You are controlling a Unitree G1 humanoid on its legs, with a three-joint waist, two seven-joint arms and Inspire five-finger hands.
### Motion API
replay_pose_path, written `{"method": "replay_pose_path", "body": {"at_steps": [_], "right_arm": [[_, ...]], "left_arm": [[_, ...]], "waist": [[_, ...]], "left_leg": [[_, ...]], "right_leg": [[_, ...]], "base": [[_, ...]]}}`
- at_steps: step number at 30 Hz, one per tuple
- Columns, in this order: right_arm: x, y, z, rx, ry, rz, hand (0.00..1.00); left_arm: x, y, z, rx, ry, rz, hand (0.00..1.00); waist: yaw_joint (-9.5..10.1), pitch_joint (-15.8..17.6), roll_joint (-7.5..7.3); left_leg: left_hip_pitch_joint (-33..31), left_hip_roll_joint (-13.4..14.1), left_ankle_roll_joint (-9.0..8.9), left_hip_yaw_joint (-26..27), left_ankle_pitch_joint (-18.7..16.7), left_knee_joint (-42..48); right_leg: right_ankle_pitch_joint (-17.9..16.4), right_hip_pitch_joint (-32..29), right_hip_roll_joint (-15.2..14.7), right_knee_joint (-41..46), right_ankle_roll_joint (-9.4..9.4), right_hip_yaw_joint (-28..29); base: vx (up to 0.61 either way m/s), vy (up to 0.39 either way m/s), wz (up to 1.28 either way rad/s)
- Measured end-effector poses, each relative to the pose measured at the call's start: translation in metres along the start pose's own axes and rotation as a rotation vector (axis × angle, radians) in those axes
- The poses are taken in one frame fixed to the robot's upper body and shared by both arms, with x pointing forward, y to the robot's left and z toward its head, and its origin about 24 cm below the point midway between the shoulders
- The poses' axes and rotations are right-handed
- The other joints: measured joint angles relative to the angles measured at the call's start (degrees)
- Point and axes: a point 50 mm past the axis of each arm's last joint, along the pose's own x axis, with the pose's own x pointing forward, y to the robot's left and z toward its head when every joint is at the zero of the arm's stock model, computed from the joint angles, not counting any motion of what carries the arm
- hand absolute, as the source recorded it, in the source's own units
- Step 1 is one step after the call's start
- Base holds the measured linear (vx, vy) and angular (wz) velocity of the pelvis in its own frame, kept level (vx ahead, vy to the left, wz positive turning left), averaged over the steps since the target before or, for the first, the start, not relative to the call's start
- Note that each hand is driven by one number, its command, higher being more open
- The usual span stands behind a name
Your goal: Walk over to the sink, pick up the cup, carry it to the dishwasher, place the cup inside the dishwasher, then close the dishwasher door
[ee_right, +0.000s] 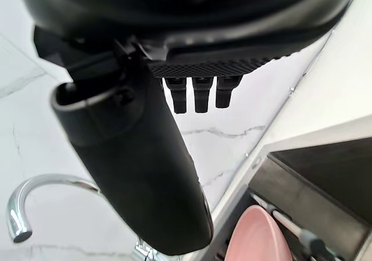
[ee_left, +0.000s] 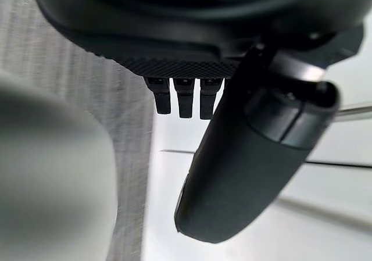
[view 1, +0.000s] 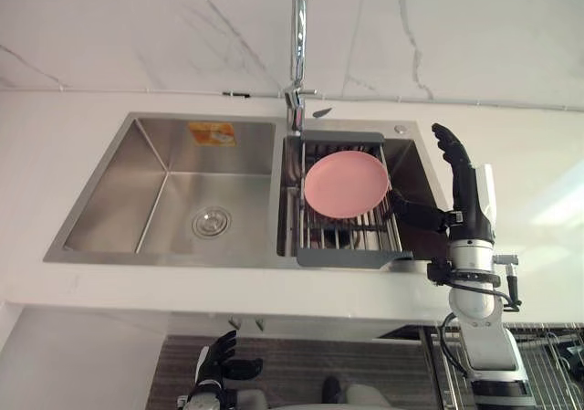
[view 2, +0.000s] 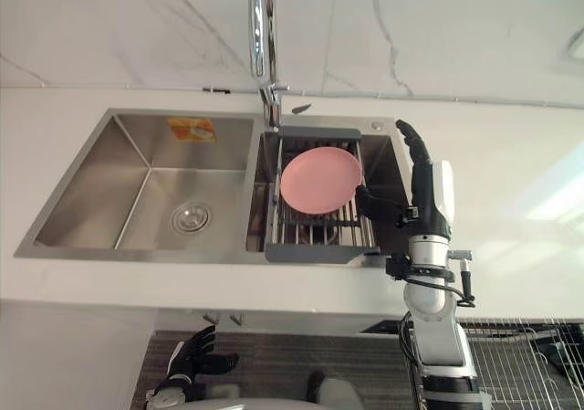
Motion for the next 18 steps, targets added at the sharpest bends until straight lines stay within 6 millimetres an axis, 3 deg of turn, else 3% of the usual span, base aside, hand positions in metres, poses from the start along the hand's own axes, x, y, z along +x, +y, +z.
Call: {"method": "replay_pose_path", "body": {"at_steps": [1,2,3,5,8,13,18], "right_arm": [[0.000,-0.001,0.000,0.001,0.000,-0.005,0.90],[0.000,-0.005,0.000,-0.006,-0.001,-0.017,0.90],[-0.002,-0.005,0.000,0.004,0.008,-0.029,0.90],[-0.004,-0.005,0.001,0.006,0.004,-0.020,0.90],[-0.008,-0.002,-0.002,0.002,0.017,0.023,0.90],[-0.017,0.001,-0.007,-0.014,0.042,0.094,0.90],[-0.026,0.001,-0.018,-0.079,0.078,0.185,0.90]], "left_arm": [[0.000,0.001,0.000,-0.001,0.008,0.002,0.90],[0.001,-0.001,0.000,0.000,0.009,-0.001,0.90],[0.002,-0.003,0.003,-0.009,0.004,-0.009,0.90],[0.003,0.000,0.007,0.011,-0.010,-0.011,0.90],[0.003,-0.001,0.006,0.010,-0.006,-0.017,0.90],[0.003,0.003,0.004,0.008,0.010,0.002,0.90],[0.002,0.008,-0.001,0.015,0.027,0.020,0.90]], "waist": [[-0.05,0.1,0.03],[-0.11,0.3,1.03],[0.25,1.0,0.53],[-0.12,1.4,-0.68],[0.16,1.5,-0.72],[0.04,1.5,-0.72],[-1.42,1.4,-0.69]], "left_leg": [[-0.8,0.0,-0.16,0.0,0.2,-2.9],[-1.6,0.2,-0.24,0.0,6.3,-11.9],[-0.7,-0.8,0.00,0.0,7.8,-13.2],[-0.2,-2.9,1.10,0.1,8.6,-15.1],[1.4,-4.6,1.71,0.6,9.0,-16.6],[3.3,-4.9,1.88,1.7,10.4,-20.4],[6.3,-5.1,1.27,3.0,13.6,-26.4]], "right_leg": [[0.0,0.1,-0.3,0.0,0.04,0.2],[-0.1,0.4,-0.3,0.0,0.64,0.3],[-0.6,1.2,-1.0,-0.7,1.81,1.4],[-0.2,1.6,-2.5,-2.7,2.51,2.6],[0.8,3.4,-4.0,-5.4,3.74,3.5],[1.4,3.4,-4.2,-6.4,4.76,5.0],[2.4,3.1,-3.8,-6.4,4.76,6.3]], "base": [[0.11,0.145,-0.14],[0.11,0.217,-0.08],[0.11,0.226,0.02],[0.06,0.156,0.11],[0.04,0.135,0.05],[0.01,0.007,-0.12],[-0.02,-0.041,-0.13]]}}
